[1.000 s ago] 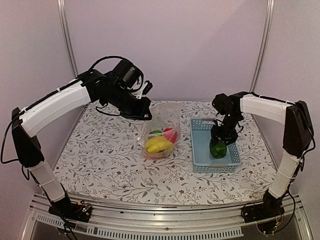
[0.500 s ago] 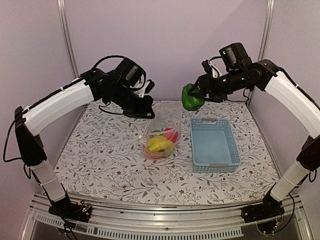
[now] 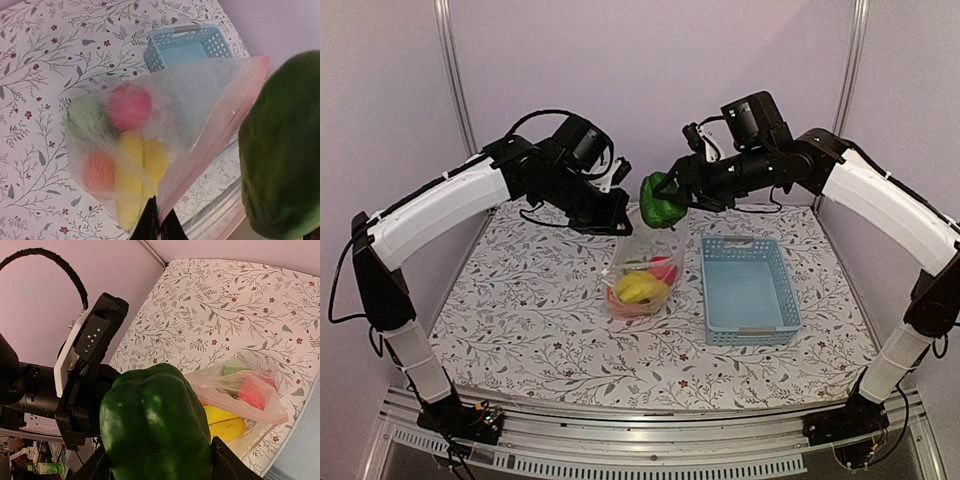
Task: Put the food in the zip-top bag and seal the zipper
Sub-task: Place the fake vegetable in the zipper food storage bag, then pass from the left arm to the right
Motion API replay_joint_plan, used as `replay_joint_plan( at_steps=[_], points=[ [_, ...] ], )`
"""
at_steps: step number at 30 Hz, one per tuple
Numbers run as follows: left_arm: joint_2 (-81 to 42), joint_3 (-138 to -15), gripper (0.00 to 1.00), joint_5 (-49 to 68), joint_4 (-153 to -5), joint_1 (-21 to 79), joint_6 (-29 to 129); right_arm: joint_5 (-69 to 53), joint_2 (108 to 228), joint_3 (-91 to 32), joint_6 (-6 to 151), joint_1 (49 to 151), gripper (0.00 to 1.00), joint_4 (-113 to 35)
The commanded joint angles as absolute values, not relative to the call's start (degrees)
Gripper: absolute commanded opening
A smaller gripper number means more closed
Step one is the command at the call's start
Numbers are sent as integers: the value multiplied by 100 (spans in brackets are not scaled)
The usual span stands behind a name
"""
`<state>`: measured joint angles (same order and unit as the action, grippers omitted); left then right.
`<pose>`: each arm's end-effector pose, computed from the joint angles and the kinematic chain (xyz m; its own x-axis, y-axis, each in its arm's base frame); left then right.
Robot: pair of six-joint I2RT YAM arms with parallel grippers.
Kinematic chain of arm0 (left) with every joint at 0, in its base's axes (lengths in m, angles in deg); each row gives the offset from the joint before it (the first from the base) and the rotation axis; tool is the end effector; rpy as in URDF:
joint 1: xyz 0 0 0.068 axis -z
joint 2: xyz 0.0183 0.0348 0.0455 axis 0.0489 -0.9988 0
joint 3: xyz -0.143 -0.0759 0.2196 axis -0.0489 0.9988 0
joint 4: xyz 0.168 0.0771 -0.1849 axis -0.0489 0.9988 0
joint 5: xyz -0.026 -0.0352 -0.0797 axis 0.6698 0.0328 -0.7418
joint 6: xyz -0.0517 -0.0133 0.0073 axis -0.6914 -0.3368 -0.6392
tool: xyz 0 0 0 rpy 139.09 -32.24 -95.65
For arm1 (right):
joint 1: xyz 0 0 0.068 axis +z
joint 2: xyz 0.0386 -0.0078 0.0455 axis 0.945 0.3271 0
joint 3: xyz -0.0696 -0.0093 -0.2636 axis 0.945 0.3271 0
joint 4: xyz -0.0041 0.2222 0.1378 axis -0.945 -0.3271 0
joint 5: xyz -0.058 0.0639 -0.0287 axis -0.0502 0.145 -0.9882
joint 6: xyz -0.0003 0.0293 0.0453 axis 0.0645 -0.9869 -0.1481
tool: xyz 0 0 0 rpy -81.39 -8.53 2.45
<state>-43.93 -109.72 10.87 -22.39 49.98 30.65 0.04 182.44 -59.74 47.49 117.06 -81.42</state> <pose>0.2528 -0.2790 0.3707 -0.8442 0.1645 -0.5103 0.4057 0.8182 -0.4074 0.2470 0.2706 0.4207 -0.7651 -0.0676 -0.6404 -0.5259 0.6394 0.5609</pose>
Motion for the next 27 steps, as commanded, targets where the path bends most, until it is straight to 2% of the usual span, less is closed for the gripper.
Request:
replay_joint_plan(
  at_steps=[1,6,7,11,17,20,24,27],
  points=[
    [-4461,-11164,4,999,-2366,4904,2973,-463,18184,-5688,4567,11798,58,-7975],
    [-4499,-11234,4,987,-2409,4881,2974,-294,18268,-5978,4518,11828,83,-8218],
    [-4503,-11243,4,993,-2415,4870,2984,-262,18280,-6046,4535,11828,85,-8309],
    [-4505,-11206,4,981,-2418,4838,3044,-182,18294,-6369,4664,11828,83,-8650],
    [-4491,-11156,4,835,-2483,4794,3208,110,18017,-6013,6069,11840,65,-8862],
    [-4447,-11112,6,681,-2652,4792,3337,296,17820,-5627,6509,11896,61,-8717],
    [-4408,-11020,6,502,-2891,4783,3384,155,17662,-5350,7059,12234,60,-8739],
    [-4440,-10942,6,180,-3117,4776,3421,-438,17623,-4913,7693,12720,63,-8658]
  ],
)
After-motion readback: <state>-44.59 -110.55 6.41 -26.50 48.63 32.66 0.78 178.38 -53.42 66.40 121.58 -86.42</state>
